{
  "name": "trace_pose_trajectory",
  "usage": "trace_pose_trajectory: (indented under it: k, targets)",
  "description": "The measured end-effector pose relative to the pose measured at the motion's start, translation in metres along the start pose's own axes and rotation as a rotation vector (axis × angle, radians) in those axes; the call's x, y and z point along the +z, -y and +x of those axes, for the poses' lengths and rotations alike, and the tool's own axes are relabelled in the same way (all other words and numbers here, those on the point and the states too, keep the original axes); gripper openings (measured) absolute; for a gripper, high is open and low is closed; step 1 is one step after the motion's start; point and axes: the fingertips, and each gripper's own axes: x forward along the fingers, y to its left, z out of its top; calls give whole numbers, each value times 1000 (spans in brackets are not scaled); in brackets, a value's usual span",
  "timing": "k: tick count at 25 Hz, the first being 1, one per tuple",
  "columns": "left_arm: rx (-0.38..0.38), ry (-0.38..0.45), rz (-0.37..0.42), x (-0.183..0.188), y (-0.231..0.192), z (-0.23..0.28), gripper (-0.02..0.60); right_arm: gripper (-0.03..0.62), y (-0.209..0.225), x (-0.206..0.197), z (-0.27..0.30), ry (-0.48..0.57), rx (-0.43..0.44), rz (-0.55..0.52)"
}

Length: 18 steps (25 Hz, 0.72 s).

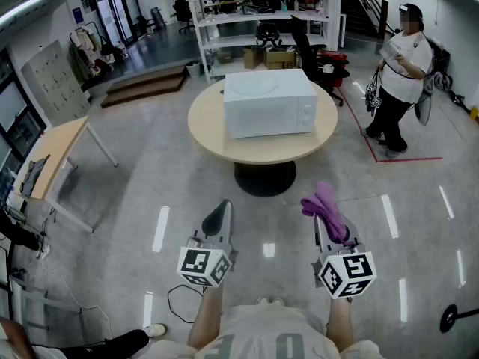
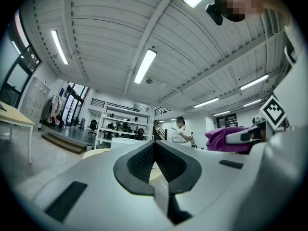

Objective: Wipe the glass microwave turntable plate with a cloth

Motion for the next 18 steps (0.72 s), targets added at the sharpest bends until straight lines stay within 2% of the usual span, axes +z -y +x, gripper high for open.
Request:
trace_pose_trajectory:
  k: [7, 18]
  targets:
    - [-7, -18, 2, -6, -1, 4, 3, 48, 1, -6, 6, -17, 1, 7]
    - [29, -28, -5, -12, -11, 10, 3, 48, 8, -2, 17, -2, 22, 39]
